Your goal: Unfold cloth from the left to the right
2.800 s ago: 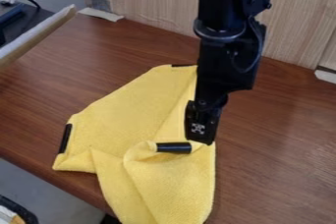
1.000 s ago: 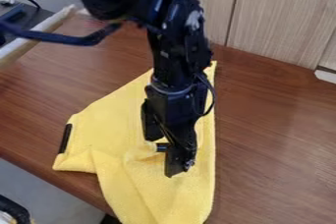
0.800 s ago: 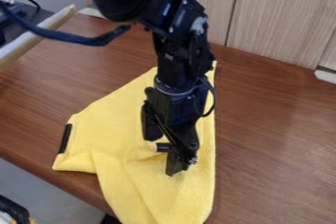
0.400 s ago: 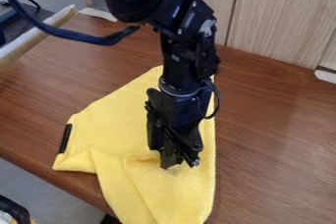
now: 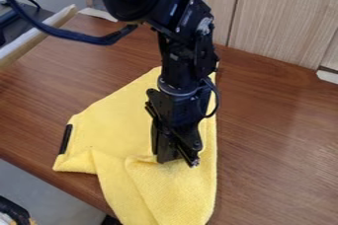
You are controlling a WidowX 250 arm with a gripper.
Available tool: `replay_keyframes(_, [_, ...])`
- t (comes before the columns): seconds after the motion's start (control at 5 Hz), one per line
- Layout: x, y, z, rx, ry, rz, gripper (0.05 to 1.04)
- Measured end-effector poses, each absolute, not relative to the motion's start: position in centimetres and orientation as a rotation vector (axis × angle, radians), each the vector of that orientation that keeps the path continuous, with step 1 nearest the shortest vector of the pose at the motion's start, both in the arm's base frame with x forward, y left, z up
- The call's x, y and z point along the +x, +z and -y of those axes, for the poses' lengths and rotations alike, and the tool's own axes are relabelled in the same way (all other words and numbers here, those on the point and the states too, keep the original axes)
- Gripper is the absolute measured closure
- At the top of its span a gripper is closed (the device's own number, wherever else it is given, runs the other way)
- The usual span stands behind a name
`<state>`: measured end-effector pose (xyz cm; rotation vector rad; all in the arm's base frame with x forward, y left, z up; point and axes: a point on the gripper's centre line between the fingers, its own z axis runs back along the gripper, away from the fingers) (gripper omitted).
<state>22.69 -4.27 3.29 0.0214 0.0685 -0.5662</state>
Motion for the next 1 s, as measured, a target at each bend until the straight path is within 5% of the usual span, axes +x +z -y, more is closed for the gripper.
replay_keyframes(0.4, [23.2, 4.1, 4.3, 0.026, -0.581, -0.058, 1.03])
replay_keyframes(1.0, [25.4, 8.7, 9.2, -0.052, -0.614, 0.097, 1.03])
